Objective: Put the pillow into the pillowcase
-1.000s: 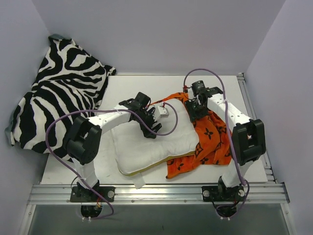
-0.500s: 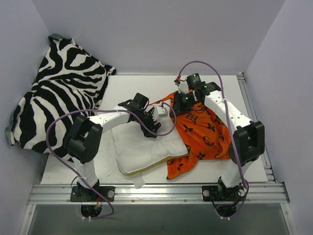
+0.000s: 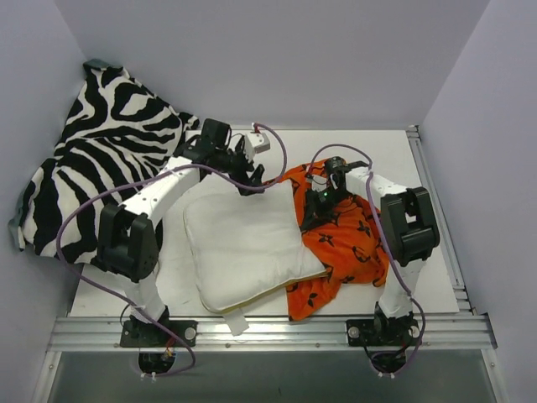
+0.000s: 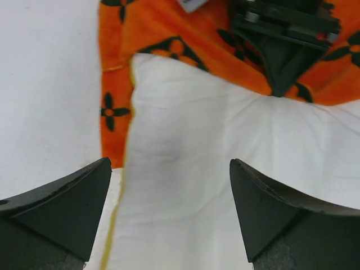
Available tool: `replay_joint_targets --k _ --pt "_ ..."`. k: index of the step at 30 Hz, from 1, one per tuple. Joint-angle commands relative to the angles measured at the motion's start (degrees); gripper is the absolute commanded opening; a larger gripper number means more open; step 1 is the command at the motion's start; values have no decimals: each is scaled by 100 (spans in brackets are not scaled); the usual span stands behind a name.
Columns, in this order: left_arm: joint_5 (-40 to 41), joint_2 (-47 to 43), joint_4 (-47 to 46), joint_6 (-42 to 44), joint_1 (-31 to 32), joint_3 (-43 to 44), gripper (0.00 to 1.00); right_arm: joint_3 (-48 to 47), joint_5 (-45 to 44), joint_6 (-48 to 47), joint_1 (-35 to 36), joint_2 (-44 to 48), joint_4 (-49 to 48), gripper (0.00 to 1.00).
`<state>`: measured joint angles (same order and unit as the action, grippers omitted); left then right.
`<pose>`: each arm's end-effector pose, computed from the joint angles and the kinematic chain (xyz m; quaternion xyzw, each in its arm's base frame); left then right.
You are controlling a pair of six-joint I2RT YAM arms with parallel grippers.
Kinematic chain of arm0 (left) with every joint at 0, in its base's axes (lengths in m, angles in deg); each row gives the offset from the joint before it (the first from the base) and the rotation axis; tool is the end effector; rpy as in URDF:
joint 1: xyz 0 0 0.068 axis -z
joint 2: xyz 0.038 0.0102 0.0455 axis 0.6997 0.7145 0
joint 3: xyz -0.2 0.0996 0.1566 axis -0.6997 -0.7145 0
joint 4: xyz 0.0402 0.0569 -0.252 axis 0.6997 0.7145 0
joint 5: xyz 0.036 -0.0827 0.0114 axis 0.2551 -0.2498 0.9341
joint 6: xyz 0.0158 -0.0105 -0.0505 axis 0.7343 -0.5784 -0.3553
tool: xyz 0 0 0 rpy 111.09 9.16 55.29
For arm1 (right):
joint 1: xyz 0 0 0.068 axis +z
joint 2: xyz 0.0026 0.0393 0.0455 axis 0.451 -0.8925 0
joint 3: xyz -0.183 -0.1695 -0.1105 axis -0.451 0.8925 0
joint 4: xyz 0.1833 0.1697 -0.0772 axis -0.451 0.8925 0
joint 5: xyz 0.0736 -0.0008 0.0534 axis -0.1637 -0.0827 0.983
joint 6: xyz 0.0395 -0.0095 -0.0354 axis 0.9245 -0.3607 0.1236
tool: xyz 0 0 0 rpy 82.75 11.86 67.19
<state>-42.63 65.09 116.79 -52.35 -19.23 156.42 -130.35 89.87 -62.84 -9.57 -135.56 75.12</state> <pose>0.3487 -0.1875 0.2928 0.4840 0.7452 -0.2920 0.3537 0.3566 0.1357 0.1674 -0.1422 0.9095 0.3814 0.0846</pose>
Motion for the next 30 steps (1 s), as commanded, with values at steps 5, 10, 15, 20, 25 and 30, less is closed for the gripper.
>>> replay_joint_targets --k 5,10,15,20,25,30 --pt "4 1858 1624 123 -337 1822 97 206 -497 -700 70 79 1123 0" --pt "-603 2324 2910 818 -399 2168 97 214 -594 -692 8 87 1159 4" --pt "-339 2754 3184 924 -399 2035 97 294 -620 -797 -18 193 1045 8" --pt "-673 2966 3351 1538 -355 2298 35 268 -331 -840 -44 447 1036 21" --pt "-297 2047 3019 2321 -13 2309 0 -1491 -6 -1271 -885 712 1641 66" --pt "170 859 1859 3199 594 1132 0 -4526 -373 -1455 -1600 -51 2212 86"
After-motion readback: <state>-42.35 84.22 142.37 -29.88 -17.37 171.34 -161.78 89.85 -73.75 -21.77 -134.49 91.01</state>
